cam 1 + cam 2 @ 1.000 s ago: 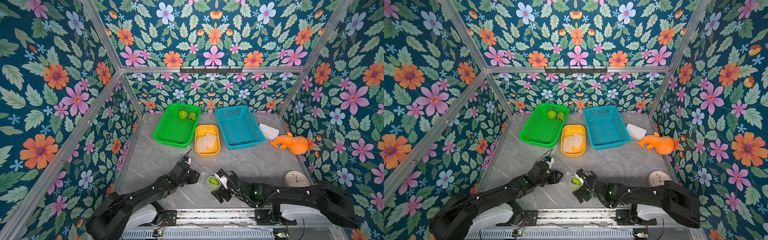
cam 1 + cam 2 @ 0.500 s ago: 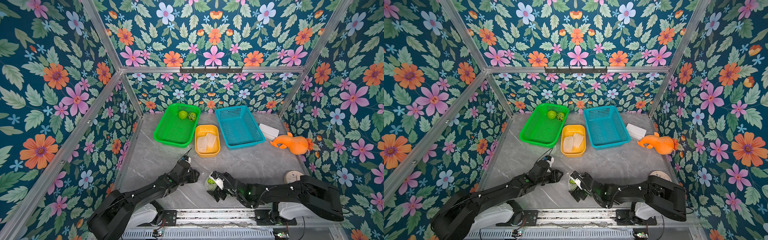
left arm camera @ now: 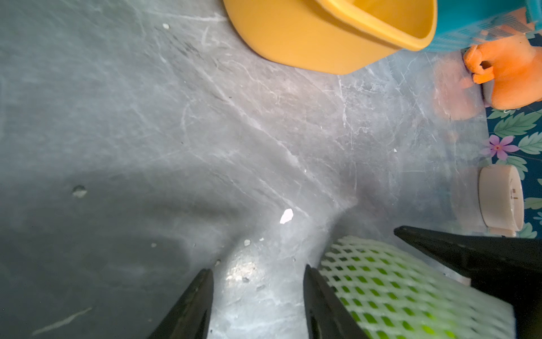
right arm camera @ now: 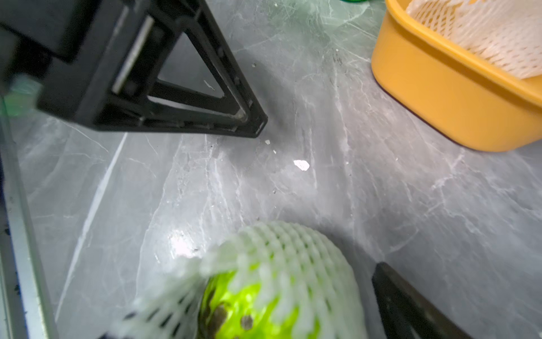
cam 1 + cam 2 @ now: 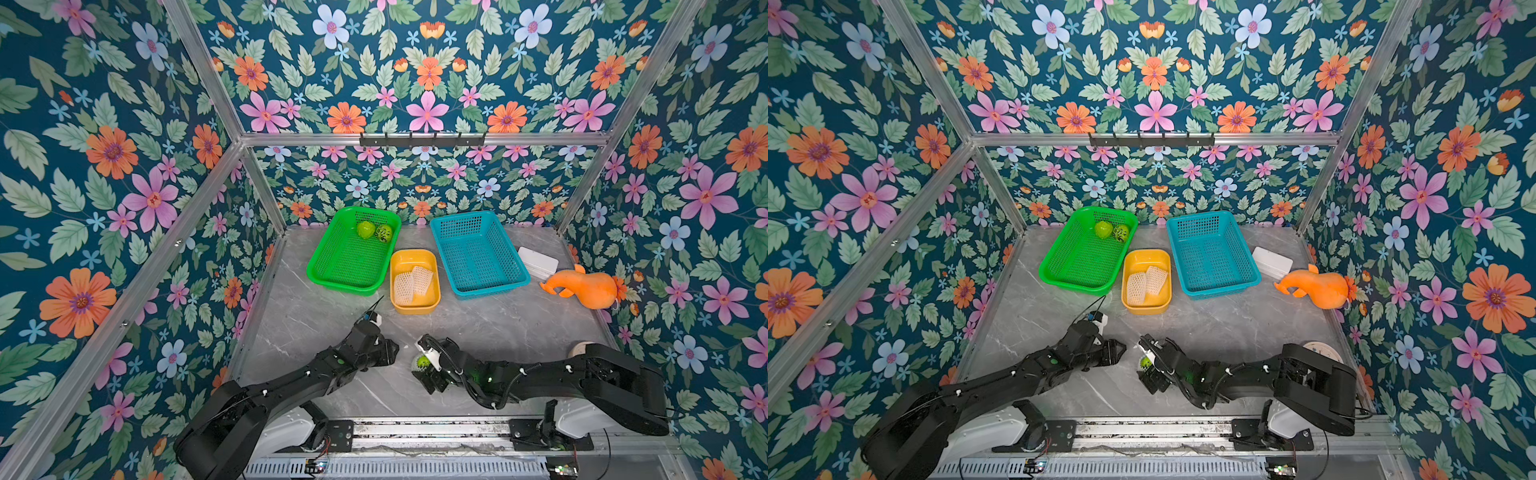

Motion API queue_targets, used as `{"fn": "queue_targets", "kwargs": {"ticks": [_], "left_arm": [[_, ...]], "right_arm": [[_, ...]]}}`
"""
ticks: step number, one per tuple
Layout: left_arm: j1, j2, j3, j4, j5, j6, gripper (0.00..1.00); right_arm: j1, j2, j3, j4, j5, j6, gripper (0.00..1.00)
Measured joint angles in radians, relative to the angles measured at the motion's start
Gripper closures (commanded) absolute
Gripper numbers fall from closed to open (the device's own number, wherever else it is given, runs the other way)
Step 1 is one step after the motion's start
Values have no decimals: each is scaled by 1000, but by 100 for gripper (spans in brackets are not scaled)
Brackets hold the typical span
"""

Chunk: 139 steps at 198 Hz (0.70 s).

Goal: Sleeve custard apples in foam nets
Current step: Pick up the custard apple from the center of the board.

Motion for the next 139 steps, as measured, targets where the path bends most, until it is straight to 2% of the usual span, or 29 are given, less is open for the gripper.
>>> {"fn": "queue_targets", "kwargs": {"ticks": [31, 81, 139], "left_arm": [[1, -3, -1, -2, 0, 0, 46], [1, 5, -1, -1, 0, 0, 46], [1, 0, -1, 0, -1, 0, 46]], "right_arm": [[0, 7, 1, -25, 10, 5, 3], [0, -7, -6, -30, 24, 23, 5], [0, -3, 0, -34, 19, 25, 18]]}}
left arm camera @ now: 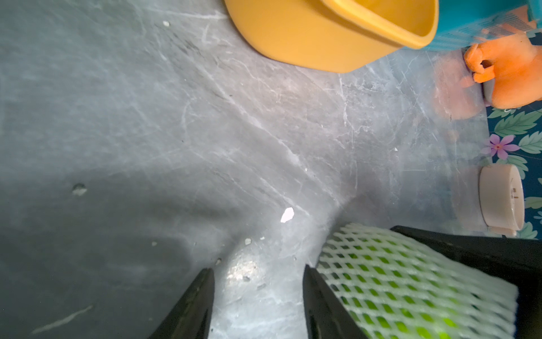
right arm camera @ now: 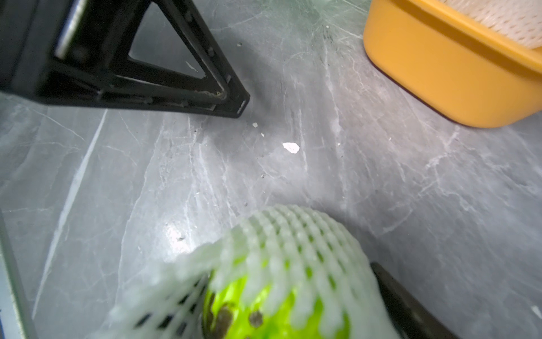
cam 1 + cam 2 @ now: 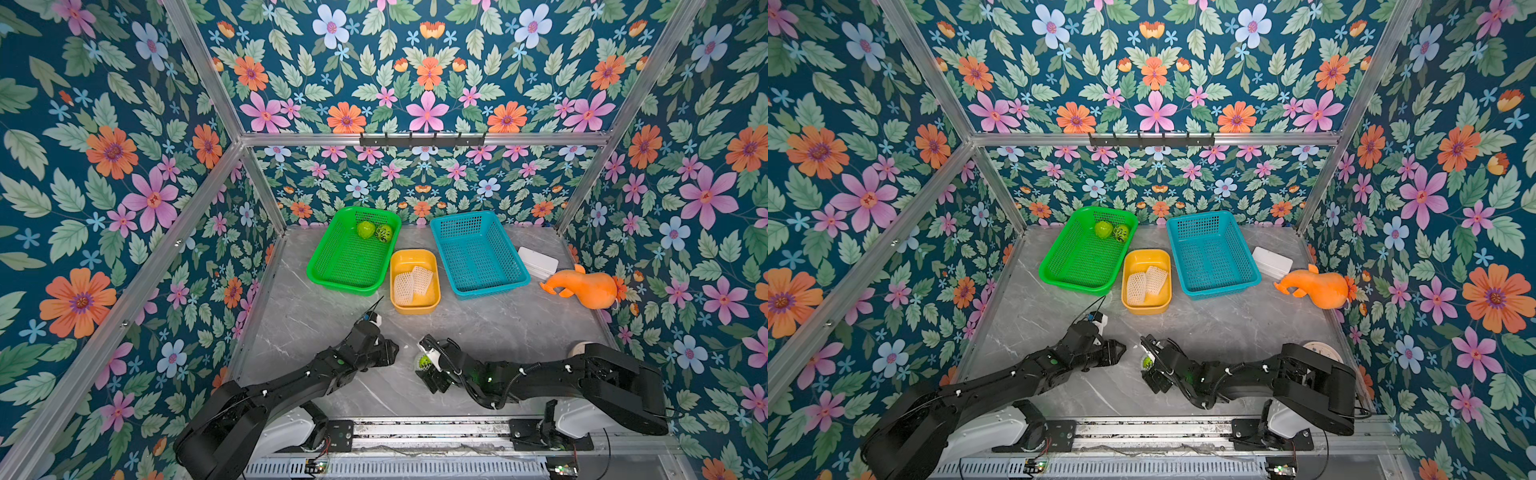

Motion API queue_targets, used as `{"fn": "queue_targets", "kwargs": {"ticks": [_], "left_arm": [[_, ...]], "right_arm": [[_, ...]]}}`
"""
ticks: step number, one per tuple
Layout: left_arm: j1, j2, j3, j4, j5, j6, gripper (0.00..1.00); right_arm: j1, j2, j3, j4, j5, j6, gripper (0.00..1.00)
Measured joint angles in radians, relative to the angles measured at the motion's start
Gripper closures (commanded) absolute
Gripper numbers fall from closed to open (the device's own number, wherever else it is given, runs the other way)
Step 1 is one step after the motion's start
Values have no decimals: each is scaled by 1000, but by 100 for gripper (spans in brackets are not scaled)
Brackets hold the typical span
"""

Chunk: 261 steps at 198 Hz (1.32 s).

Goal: Sleeve custard apples in foam nets
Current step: Pick up the custard apple from the center of the board.

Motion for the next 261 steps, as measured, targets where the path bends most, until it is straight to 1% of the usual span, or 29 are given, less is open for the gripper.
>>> {"fn": "queue_targets", "kwargs": {"ticks": [29, 33, 43, 55, 80, 96, 120, 147, 167, 194, 217, 230, 237, 241, 254, 261], "left_arm": [[0, 0, 2, -1, -3, 0, 46], [0, 0, 3, -1, -4, 0, 46], [2, 1, 6, -1, -5, 0, 46], [5, 1, 10, 0, -8, 0, 46], [13, 1, 14, 2, -19, 1, 46], [19, 3, 18, 3, -20, 2, 46], [28, 14, 27, 8, -22, 5, 46], [39, 26, 34, 18, -18, 13, 46], [44, 31, 38, 27, -10, 19, 46], [45, 28, 38, 35, 5, 19, 46], [45, 6, 35, 42, 13, 20, 45], [46, -24, 21, 73, 46, 31, 46], [47, -40, 10, 95, 70, 39, 49], [47, -52, 1, 114, 89, 42, 54], [47, -86, -30, 182, 155, 44, 85], [47, -101, -46, 224, 192, 44, 98]], "right_arm": [[-6, -27, 4, -19, -24, 1, 20], [-9, -34, 6, -23, -29, 2, 20], [-23, -55, 11, -39, -54, 14, 26], [-53, -88, 22, -68, -91, 37, 30], [-106, -159, 52, -137, -168, 77, 31], [-148, -193, 72, -189, -266, 94, 34], [-276, -225, 100, -251, -421, 170, 34], [-385, -233, 157, -313, -615, 241, 34], [-464, -223, 198, -323, -748, 300, 34], [-575, -191, 213, -295, -930, 427, 34], [-626, -170, 242, -282, -1037, 510, 34], [-641, -157, 267, -282, -1089, 541, 34], [-652, -149, 275, -279, -1111, 560, 35], [-660, -143, 277, -273, -1123, 574, 35], [-680, -130, 270, -250, -1143, 620, 35], [-688, -123, 261, -229, -1151, 647, 35]]}}
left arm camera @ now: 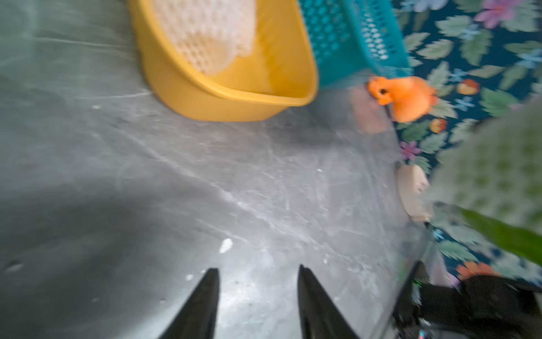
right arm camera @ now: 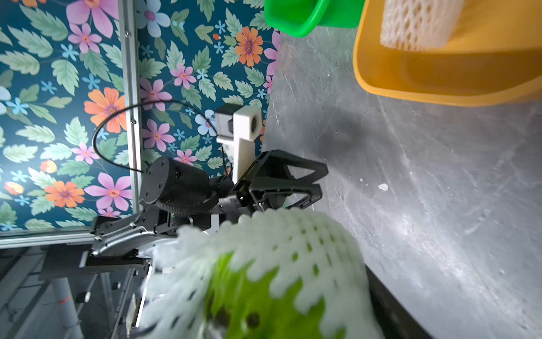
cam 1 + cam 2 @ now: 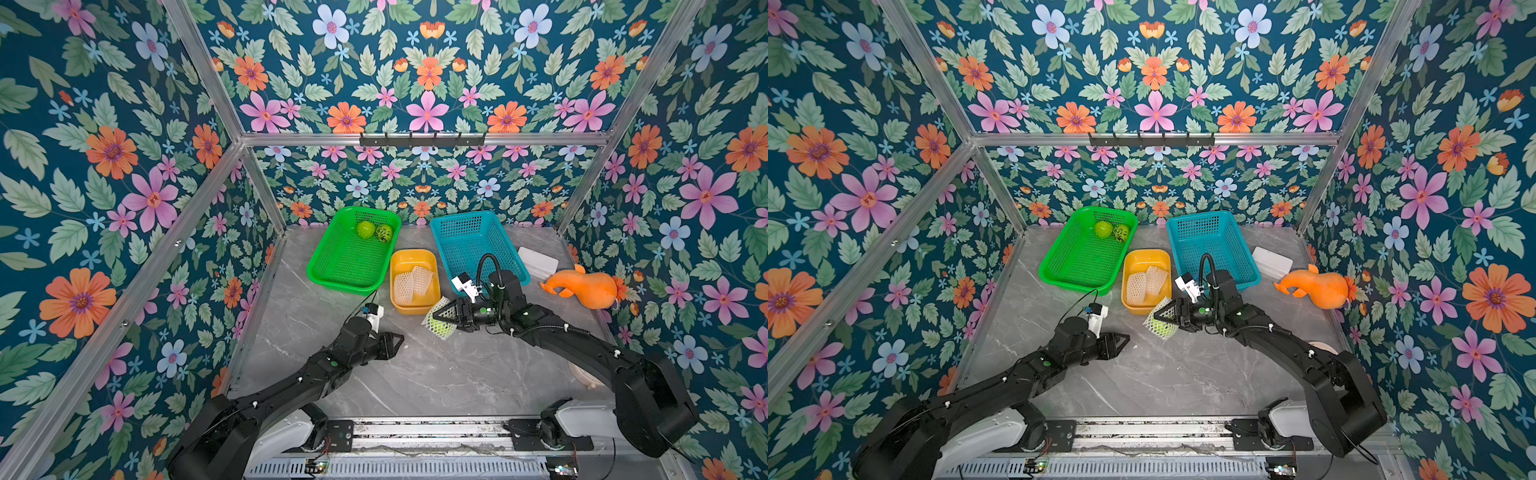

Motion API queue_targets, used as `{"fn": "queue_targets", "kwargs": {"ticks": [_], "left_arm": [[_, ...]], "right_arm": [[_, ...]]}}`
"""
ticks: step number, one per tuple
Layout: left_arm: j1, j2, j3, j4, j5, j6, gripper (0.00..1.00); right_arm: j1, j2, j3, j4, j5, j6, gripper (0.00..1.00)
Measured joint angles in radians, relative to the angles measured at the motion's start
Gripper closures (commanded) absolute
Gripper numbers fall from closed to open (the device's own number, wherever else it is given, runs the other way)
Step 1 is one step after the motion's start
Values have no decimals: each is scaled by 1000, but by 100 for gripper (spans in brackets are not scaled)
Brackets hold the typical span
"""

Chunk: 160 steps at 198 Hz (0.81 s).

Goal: Sleeve custard apples in foam nets
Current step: Pick up the custard apple from the center of the board.

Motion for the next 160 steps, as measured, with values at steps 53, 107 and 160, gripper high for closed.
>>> {"fn": "queue_targets", "kwargs": {"ticks": [53, 107, 160], "left_arm": [[-31, -3, -83, 326, 122, -109, 100], [-95, 119, -83, 571, 112, -189, 100], [-102, 126, -74, 616, 91, -204, 100]], "right_arm": [[-13, 56, -44, 159, 19, 174, 35], [-13, 108, -89, 339, 81, 308, 36], [-13, 117, -110, 425, 101, 350, 35]]}}
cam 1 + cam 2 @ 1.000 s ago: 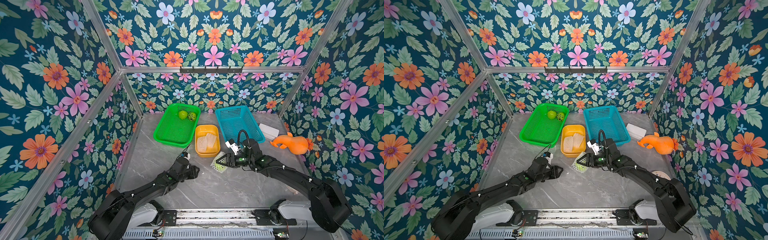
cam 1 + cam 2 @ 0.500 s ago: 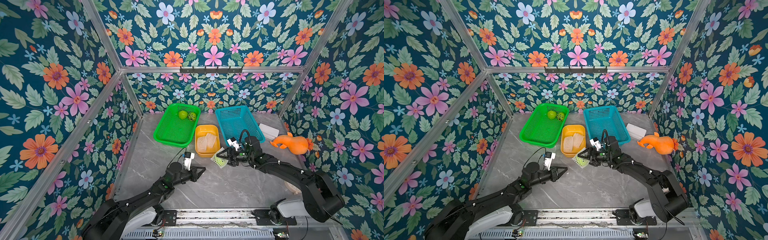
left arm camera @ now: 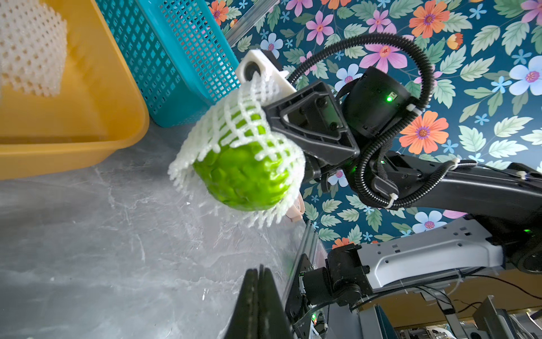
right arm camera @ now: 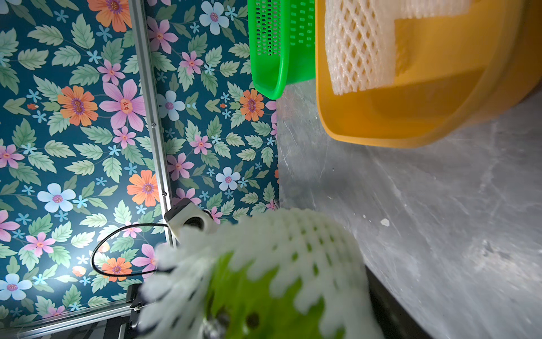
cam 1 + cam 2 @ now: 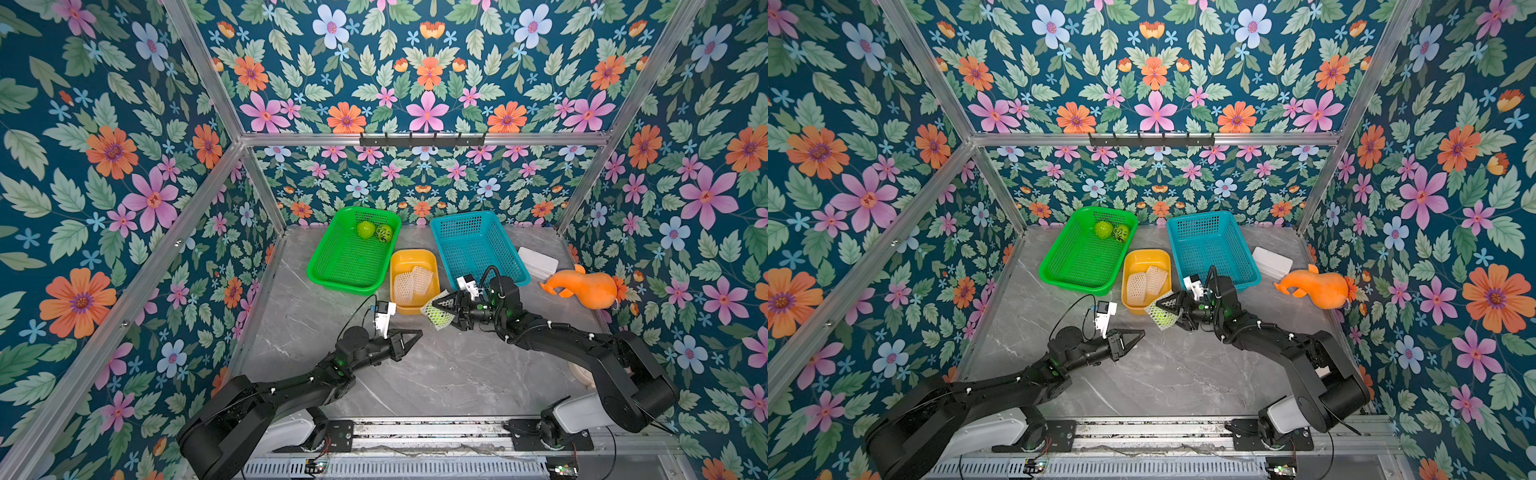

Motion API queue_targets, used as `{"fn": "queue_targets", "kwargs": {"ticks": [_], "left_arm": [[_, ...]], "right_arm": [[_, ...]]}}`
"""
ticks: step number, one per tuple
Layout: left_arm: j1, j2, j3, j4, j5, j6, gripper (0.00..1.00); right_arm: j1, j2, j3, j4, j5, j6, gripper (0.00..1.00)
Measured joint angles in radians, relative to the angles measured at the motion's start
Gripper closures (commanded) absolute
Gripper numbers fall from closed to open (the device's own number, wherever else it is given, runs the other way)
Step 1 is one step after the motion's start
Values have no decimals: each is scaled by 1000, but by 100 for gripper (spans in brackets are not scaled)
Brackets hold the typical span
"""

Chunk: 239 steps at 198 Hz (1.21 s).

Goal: Sleeve custard apples in foam nets
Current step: Pick up the custard apple from the center of the board.

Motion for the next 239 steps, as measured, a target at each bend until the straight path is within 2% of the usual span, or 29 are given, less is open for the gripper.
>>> {"fn": "queue_targets", "kwargs": {"ticks": [61, 113, 122, 131, 138, 147, 162, 186, 213, 239], "left_arm": [[0, -32, 14, -51, -29, 27, 100], [0, -111, 58, -222, -114, 106, 100], [0, -125, 84, -261, -137, 134, 85], [2, -134, 122, -304, -161, 172, 57], [5, -137, 154, -334, -177, 207, 42], [11, -137, 205, -381, -199, 250, 29], [31, -115, 289, -434, -207, 326, 15], [65, -17, 429, -517, -163, 431, 1], [72, 109, 547, -617, -62, 525, 0], [69, 170, 580, -669, 9, 575, 0]], "right_arm": [[-11, -42, 13, -44, 3, -20, 35], [-75, -86, 131, -263, 25, -148, 34], [-76, -87, 153, -310, 28, -177, 34], [-76, -87, 164, -347, 27, -201, 34], [-76, -87, 168, -372, 25, -217, 34], [-76, -84, 170, -402, 18, -221, 34], [-76, -74, 175, -449, 0, -238, 34], [-76, -70, 189, -529, -23, -270, 34], [-76, -84, 205, -608, -34, -304, 34], [-76, -98, 204, -653, -34, -320, 34]]}}
